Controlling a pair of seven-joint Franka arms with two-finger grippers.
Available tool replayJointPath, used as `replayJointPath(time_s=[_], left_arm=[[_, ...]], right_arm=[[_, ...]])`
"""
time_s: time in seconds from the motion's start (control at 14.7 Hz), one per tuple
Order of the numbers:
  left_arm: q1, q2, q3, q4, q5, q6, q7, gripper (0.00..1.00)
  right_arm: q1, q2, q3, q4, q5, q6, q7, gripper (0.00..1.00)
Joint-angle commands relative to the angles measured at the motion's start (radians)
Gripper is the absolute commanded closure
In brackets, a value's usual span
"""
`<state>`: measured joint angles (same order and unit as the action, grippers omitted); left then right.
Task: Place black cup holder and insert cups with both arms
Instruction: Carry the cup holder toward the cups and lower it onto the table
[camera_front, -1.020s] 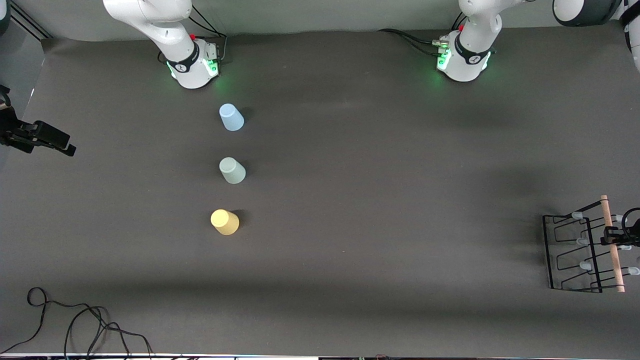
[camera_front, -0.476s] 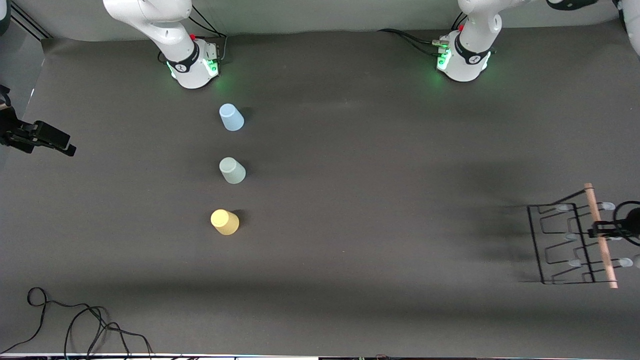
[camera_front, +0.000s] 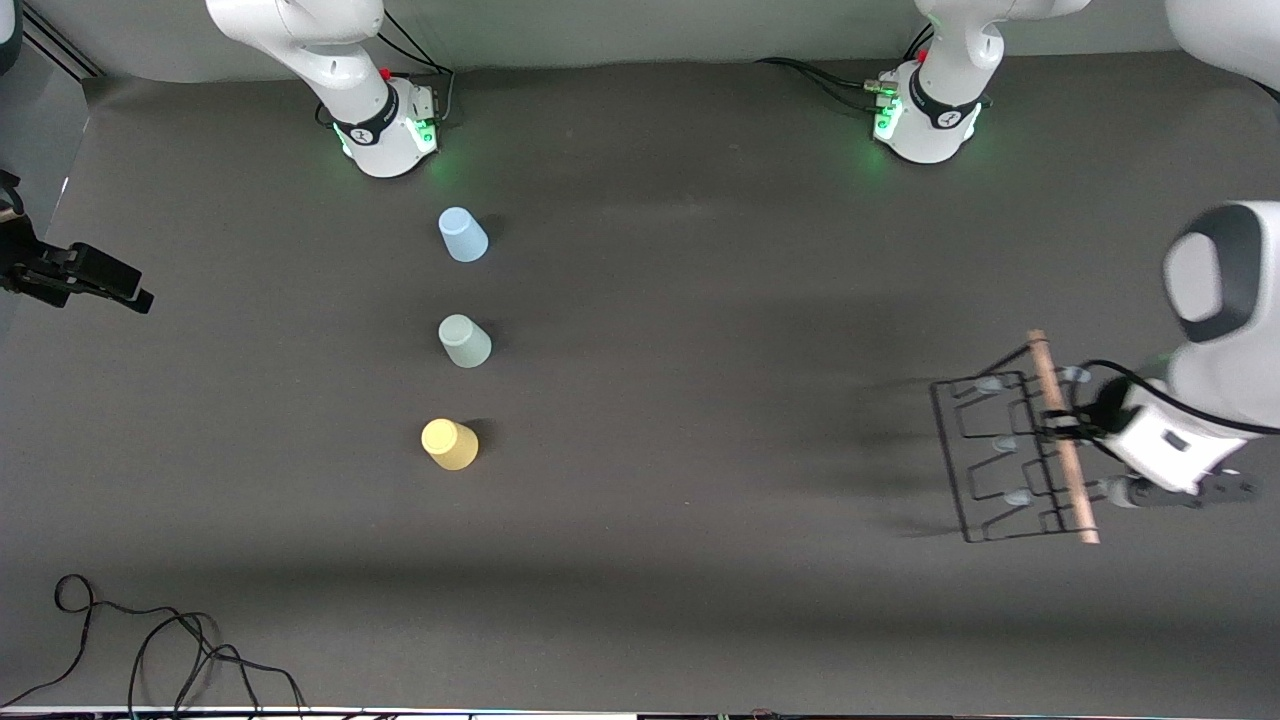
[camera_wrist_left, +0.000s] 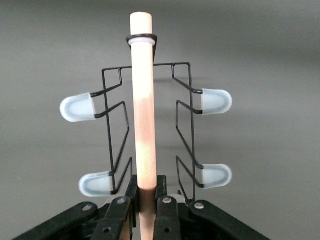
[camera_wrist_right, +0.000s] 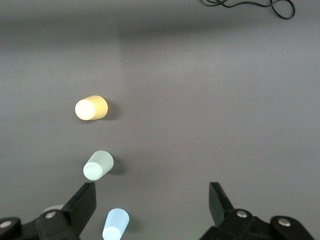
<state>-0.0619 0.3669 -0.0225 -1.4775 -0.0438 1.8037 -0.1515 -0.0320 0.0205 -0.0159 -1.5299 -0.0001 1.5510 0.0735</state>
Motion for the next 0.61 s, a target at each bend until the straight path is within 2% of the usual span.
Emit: replayJointPath(time_s=[0.0,0.27,0.54], left_arm=[[-0.073,-0.086,0.019,-0.056,-0.01,-0.01,-0.065,1.0],[-0.188,-0.207,0.019,-0.234,-0.013,0.077,-0.113,1.0],[-0.358,-0.181,0.013,-0.25,-0.013,0.121,-0.34,1.0]], right_arm=[[0.004,0.019,-0.004,0.027,0.015,-0.015,-0.021,0.0],[0.012,0.022,-0.004,0.02,0.009,-0.015,-0.021,0.0],[0.007,0.025,-0.004,0.013,0.005,-0.044,-0.024,0.0]])
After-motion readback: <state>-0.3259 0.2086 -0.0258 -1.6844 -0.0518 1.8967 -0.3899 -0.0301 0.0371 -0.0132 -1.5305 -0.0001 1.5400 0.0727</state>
